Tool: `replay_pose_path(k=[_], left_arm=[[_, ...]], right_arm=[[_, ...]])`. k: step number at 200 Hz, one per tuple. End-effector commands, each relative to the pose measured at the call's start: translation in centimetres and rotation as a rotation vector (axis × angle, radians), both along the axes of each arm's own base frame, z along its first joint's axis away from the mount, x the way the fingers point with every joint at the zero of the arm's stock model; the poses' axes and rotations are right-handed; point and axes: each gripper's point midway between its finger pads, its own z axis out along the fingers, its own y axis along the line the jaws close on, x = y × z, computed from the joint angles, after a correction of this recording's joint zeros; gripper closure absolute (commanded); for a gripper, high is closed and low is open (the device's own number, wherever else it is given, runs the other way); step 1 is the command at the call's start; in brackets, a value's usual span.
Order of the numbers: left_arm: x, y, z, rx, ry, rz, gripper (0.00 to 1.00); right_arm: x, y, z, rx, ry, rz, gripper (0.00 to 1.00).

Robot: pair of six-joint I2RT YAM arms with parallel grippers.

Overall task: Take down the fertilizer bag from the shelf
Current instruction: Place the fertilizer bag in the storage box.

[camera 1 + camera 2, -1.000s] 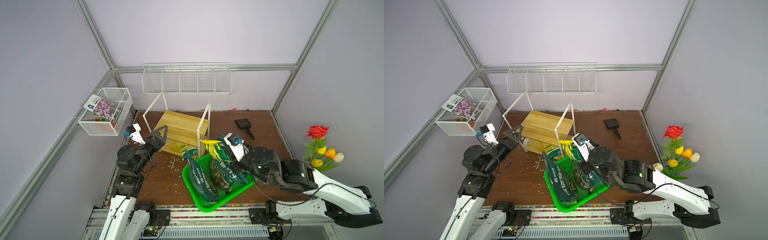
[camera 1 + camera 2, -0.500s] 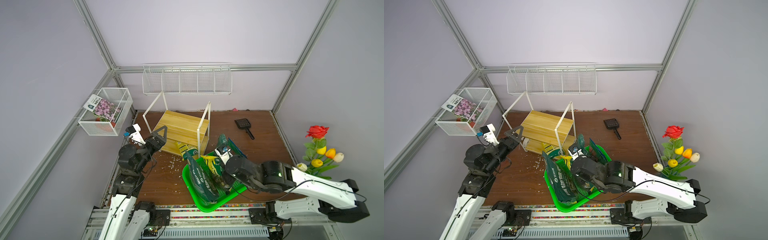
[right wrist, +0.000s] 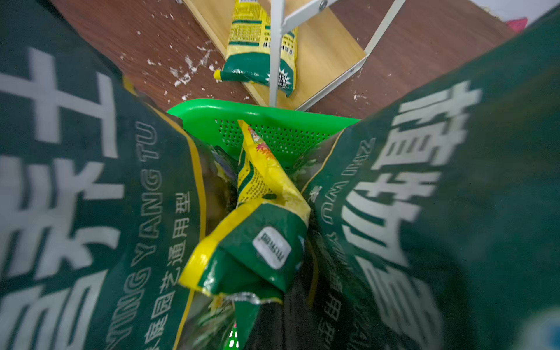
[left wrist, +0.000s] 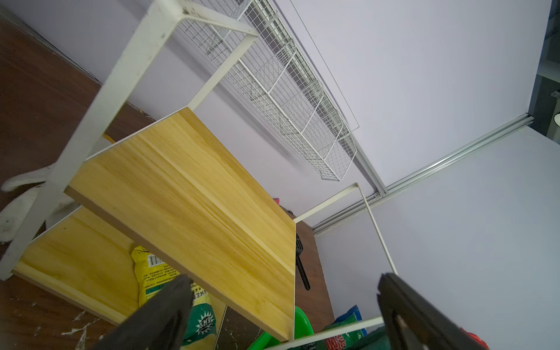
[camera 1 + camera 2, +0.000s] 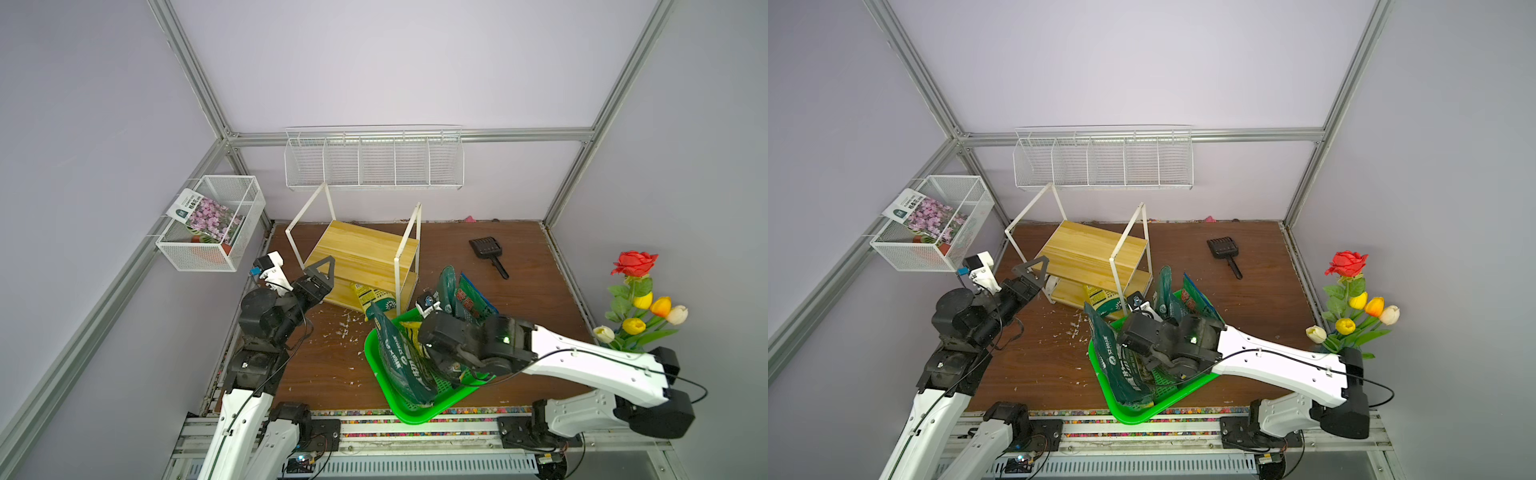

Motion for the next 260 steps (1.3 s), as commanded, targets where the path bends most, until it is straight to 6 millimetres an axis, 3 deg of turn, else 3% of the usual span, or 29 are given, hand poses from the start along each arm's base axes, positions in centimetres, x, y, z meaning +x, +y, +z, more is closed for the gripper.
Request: replay_pose_path(k=[1,23,70,100,135,166,205,230,260], left_arm=[[-0.4,0.3,0.4,0.018,-0.019,0.015,0.01],[-0.5,0.6,0.0,0.021,-0.015,0.029,0.01],[-0.5,0.7,-0.5,0.019,-0.004,0.033,0.01],[-0.2,0.6,-0.7,0.011,0.005,0.036,0.00],[-0.1,0.7,-1.2,0.012,0.020,0.041,0.01],[-0.1,1.2,-1.8,0.006,0.017,0.069,0.00],[-0.1,1.5,-3.0,0.013,0.051,0.089,0.01],[0.2,1.1,-4.9,0.017,0.092,0.068,0.01],[0.5,1.0,-8.7,-0.022,0.165,0.067,0.02]], right_arm=[[0.2,0.2,-3.2,-0.034,0.071,-0.030,1.00],[0.4,1.1,-5.7,-0.021,0.117,-0.025,1.00],[0.7,0.5,-10.2,-0.074,0.176,-0.058,1.00],[0.6,0.5,-10.8,-0.088,0.188,-0.061,1.00],[1.4,0.9,-7.9,-0.013,0.120,-0.050,1.00],[2.1,0.9,-3.5,0.057,0.032,-0.032,0.80],[3.2,0.8,2.6,0.148,-0.087,0.001,0.66],[4.0,0.6,6.0,0.172,-0.167,0.014,0.61],[5.2,0.1,9.2,0.190,-0.245,0.017,0.58]])
